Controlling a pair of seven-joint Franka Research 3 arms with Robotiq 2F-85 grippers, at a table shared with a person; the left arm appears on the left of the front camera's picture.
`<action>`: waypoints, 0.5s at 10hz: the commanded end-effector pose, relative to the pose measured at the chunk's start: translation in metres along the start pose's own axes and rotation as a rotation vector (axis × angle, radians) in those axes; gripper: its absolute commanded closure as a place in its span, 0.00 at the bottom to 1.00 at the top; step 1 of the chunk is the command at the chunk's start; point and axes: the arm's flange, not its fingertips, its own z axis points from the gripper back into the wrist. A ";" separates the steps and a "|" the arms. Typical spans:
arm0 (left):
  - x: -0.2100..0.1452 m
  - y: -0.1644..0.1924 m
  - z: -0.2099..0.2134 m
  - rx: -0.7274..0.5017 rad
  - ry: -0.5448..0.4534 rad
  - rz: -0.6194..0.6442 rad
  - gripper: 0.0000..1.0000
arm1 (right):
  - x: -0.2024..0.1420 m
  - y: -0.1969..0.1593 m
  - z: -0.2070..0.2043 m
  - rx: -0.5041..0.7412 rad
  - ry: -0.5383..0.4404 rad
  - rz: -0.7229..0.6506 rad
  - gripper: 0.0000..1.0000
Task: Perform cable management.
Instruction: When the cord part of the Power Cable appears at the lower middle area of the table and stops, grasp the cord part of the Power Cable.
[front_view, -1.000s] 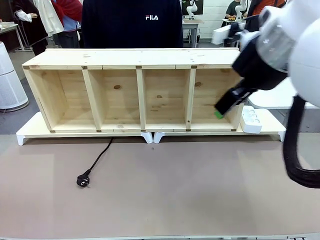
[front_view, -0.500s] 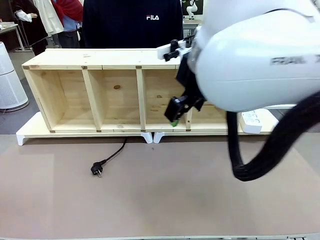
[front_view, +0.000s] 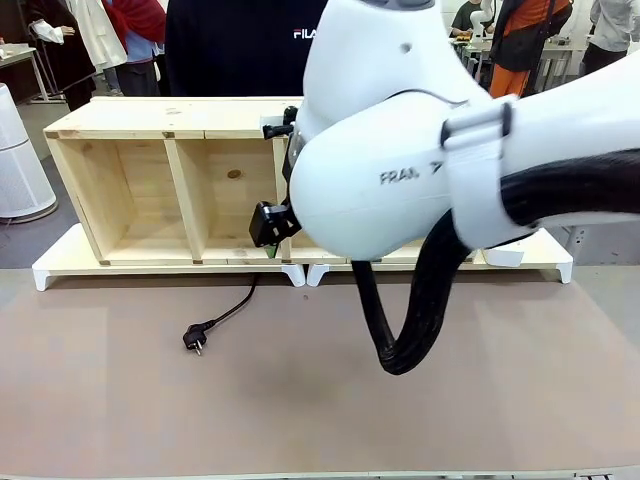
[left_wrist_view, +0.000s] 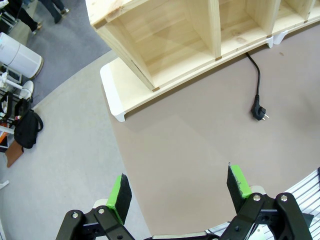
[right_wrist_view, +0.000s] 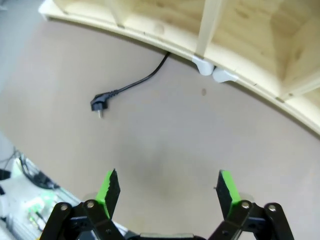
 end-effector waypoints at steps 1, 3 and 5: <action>0.000 0.001 0.000 -0.001 -0.001 0.002 0.00 | 0.020 0.024 -0.027 -0.051 -0.028 -0.095 0.00; 0.000 0.001 0.000 -0.001 -0.001 0.002 0.00 | 0.031 0.038 -0.053 -0.069 -0.015 -0.158 0.00; 0.000 0.001 0.000 -0.001 -0.001 0.002 0.00 | 0.041 0.045 -0.078 -0.130 0.027 -0.193 0.00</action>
